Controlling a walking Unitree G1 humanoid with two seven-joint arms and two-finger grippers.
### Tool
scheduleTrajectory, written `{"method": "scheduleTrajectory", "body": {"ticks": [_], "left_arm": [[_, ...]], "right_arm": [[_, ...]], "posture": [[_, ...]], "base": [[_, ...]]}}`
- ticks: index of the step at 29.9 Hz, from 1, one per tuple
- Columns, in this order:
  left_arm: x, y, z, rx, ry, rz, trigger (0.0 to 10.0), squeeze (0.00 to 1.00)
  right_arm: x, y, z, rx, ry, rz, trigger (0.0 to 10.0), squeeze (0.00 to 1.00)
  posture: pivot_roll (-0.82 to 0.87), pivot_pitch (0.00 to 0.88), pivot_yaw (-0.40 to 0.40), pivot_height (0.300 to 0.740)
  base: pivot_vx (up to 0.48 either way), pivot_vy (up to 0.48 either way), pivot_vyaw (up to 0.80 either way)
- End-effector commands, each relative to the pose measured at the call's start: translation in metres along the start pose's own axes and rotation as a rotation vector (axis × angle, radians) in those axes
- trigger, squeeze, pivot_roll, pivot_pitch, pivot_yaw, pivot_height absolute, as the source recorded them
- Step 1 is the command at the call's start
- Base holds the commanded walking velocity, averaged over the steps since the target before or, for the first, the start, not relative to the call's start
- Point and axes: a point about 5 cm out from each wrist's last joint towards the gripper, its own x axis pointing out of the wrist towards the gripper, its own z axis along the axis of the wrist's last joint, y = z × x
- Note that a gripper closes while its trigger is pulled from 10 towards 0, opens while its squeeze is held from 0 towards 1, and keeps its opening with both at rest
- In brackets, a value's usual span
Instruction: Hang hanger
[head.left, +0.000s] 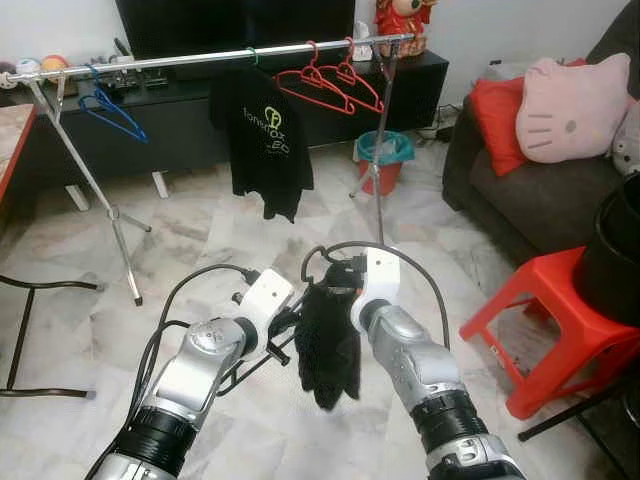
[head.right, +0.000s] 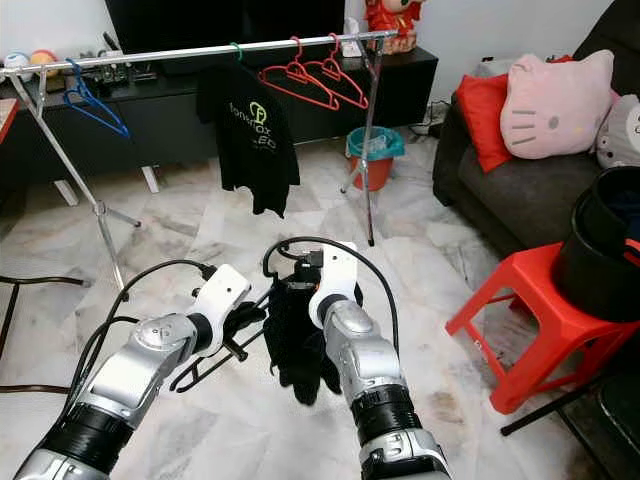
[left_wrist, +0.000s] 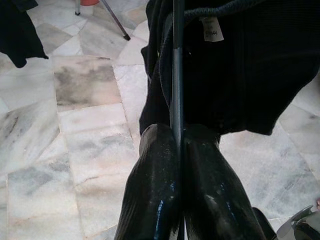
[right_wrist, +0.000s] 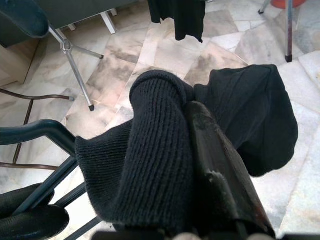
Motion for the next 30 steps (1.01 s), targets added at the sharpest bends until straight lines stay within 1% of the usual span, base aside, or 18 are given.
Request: {"method": "scheduleTrajectory", "body": {"ticks": [1, 5, 6, 7, 8, 9, 14, 22, 25, 27, 30], "left_arm": [[-0.003, 0.000, 0.012, 0.024, -0.064, -0.001, 10.0, 0.00], [-0.003, 0.000, 0.012, 0.024, -0.064, -0.002, 10.0, 0.00], [-0.002, 0.001, 0.021, 0.003, -0.114, 0.010, 10.0, 0.00], [-0.001, 0.001, 0.031, -0.024, -0.177, 0.025, 10.0, 0.00], [-0.001, 0.001, 0.031, -0.024, -0.177, 0.025, 10.0, 0.00], [0.000, 0.001, 0.033, -0.029, -0.191, 0.028, 10.0, 0.00], [-0.001, 0.000, 0.036, -0.026, -0.211, 0.022, 10.0, 0.00], [0.000, 0.001, 0.036, -0.027, -0.220, 0.042, 10.0, 0.00], [0.000, 0.000, 0.037, -0.027, -0.230, 0.029, 10.0, 0.00], [0.000, -0.003, 0.037, -0.019, -0.232, 0.003, 10.0, 0.00], [0.000, -0.005, 0.035, -0.014, -0.230, -0.009, 10.0, 0.00]], "right_arm": [[0.001, 0.010, 0.007, 0.006, -0.014, 0.030, 10.0, 0.00], [0.001, 0.010, 0.007, 0.006, -0.014, 0.030, 10.0, 0.00], [-0.001, 0.024, -0.004, -0.009, 0.043, 0.118, 10.0, 0.00], [-0.006, 0.043, -0.017, -0.019, 0.119, 0.234, 10.0, 0.00], [-0.006, 0.043, -0.017, -0.019, 0.119, 0.234, 10.0, 0.00], [-0.007, 0.047, -0.021, -0.025, 0.135, 0.255, 10.0, 0.00], [-0.007, 0.046, -0.022, -0.029, 0.134, 0.247, 10.0, 0.00], [-0.008, 0.039, -0.019, -0.057, 0.128, 0.230, 10.0, 0.00], [-0.007, 0.034, -0.014, -0.092, 0.082, 0.202, 10.0, 0.00], [-0.006, 0.028, -0.005, -0.136, 0.028, 0.170, 10.0, 0.00], [-0.006, 0.027, 0.002, -0.137, 0.010, 0.189, 10.0, 0.00]], "posture": [[0.05, 0.000, -0.028, 0.740], [0.05, 0.000, -0.028, 0.740], [0.05, 0.000, -0.027, 0.740], [0.04, 0.000, -0.026, 0.740], [0.04, 0.000, -0.026, 0.740], [0.04, 0.000, -0.026, 0.740], [0.05, 0.000, -0.028, 0.740], [0.05, 0.000, -0.028, 0.740], [0.05, 0.000, -0.029, 0.740], [0.04, 0.000, -0.028, 0.740], [0.04, 0.000, -0.028, 0.740]], "base": [[0.000, 0.000, 0.00], [0.000, 0.000, 0.00], [0.000, 0.000, 0.00], [0.000, 0.000, 0.00], [0.000, 0.000, 0.00], [0.000, 0.000, 0.00], [0.000, 0.000, 0.00], [0.000, 0.000, 0.00], [0.000, 0.000, 0.00], [0.000, 0.000, 0.00], [0.000, 0.000, 0.00]]}}
